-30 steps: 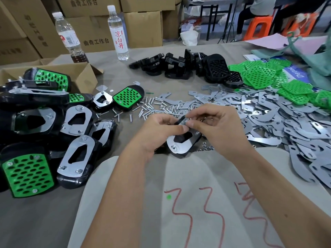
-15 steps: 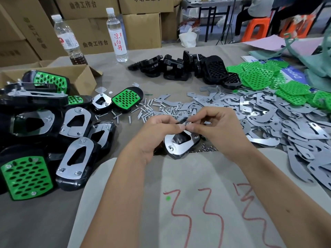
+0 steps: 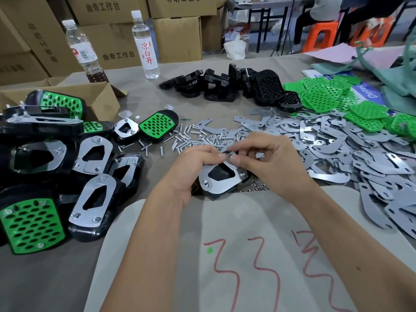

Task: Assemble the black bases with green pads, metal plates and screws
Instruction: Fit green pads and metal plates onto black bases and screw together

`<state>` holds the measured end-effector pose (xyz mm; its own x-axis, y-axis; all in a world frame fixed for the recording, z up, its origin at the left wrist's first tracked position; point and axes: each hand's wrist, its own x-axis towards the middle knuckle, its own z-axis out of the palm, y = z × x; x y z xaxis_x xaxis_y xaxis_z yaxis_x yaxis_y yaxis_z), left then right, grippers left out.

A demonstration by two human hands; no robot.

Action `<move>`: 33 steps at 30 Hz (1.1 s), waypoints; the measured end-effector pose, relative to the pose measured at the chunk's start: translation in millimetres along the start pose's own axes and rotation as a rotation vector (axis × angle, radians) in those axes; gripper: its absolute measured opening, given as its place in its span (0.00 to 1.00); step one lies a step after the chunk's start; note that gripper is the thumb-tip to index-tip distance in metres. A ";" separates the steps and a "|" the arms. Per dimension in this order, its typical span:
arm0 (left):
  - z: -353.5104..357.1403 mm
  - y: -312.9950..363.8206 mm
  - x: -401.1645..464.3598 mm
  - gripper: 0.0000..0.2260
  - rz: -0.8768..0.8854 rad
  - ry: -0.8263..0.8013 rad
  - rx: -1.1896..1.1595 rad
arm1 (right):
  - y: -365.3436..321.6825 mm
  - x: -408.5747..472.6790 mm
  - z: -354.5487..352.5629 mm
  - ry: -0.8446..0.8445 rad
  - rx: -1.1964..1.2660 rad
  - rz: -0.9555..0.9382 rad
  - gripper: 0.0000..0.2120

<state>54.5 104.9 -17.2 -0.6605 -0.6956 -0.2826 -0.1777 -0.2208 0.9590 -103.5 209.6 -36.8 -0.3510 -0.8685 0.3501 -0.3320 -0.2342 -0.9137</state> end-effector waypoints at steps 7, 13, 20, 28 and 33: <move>2.2 -1.6 0.0 0.09 0.010 0.023 -0.019 | 1.6 -0.1 1.5 0.033 0.028 0.005 0.07; 4.2 -2.1 0.7 0.07 0.030 0.030 -0.008 | 2.4 -0.6 4.9 0.077 0.000 0.038 0.07; 2.7 -1.9 0.2 0.11 0.016 0.026 -0.021 | 0.5 -0.2 1.5 -0.011 -0.017 0.019 0.09; 4.0 -2.3 0.9 0.09 0.020 0.024 -0.007 | 0.8 -0.3 6.4 0.102 0.054 0.075 0.08; 3.9 -1.3 0.7 0.02 0.010 0.052 -0.056 | 1.2 0.1 5.6 -0.012 0.022 0.003 0.10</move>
<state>51.5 107.3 -18.6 -0.6226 -0.7324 -0.2756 -0.1298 -0.2507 0.9593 -99.0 206.9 -39.0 -0.3415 -0.8743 0.3448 -0.3117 -0.2408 -0.9192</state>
